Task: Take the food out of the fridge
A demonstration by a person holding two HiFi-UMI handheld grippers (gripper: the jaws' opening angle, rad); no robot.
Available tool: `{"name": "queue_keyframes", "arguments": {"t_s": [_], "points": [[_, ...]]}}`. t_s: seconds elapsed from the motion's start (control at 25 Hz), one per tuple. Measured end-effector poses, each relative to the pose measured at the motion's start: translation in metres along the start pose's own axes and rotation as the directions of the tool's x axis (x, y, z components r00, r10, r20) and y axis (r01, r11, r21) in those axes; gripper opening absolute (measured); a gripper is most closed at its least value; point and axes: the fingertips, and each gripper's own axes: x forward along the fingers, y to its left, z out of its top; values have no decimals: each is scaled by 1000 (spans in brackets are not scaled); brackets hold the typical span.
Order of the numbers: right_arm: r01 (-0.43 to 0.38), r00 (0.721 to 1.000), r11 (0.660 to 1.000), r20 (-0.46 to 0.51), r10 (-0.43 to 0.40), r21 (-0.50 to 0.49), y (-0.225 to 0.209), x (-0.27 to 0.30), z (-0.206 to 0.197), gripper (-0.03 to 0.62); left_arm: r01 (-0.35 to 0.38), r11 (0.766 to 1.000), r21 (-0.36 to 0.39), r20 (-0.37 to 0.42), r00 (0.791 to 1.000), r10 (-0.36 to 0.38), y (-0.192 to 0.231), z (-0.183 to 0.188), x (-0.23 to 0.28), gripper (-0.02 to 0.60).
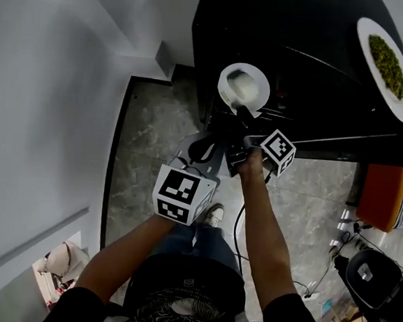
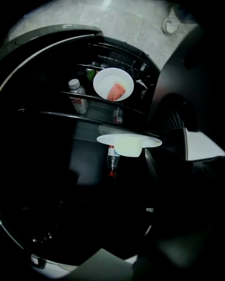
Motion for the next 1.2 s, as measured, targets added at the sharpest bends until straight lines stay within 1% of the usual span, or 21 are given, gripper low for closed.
{"name": "queue_keyframes", "arguments": {"t_s": [0.04, 0.12, 0.24, 0.4, 0.52, 0.64, 0.88, 1.2], "points": [[-1, 1000, 1000, -3, 1, 17, 0, 1, 1, 93, -2, 1000, -5, -3, 1000, 2, 0, -2, 0, 2], [2, 1000, 999, -7, -1, 54, -1, 3, 1, 65, -7, 1000, -12, -5, 1000, 7, 1, -5, 1, 2], [14, 1000, 996, -13, -13, 92, -4, 3, 2, 45, -17, 1000, -19, 1, 1000, 17, 2, -4, 1, 2], [5, 1000, 988, -5, -4, 156, -8, 3, 4, 31, -28, 999, -28, -3, 1000, 28, 5, -5, 1, 2], [-8, 1000, 984, -4, 9, 176, -3, 3, 2, 12, -35, 999, -36, -9, 999, 34, 7, -7, 0, 2], [-24, 1000, 986, -5, 25, 164, -1, 2, 3, 11, -35, 999, -38, -13, 999, 35, 6, -8, -1, 2], [-96, 995, 989, 1, 96, 111, 3, -3, 3, 9, -38, 999, -33, -23, 999, 38, 6, -12, -6, 2], [-159, 987, 987, -5, 159, 38, 2, -17, -2, 9, -54, 998, -32, -31, 998, 53, 9, -17, -11, 2]]}}
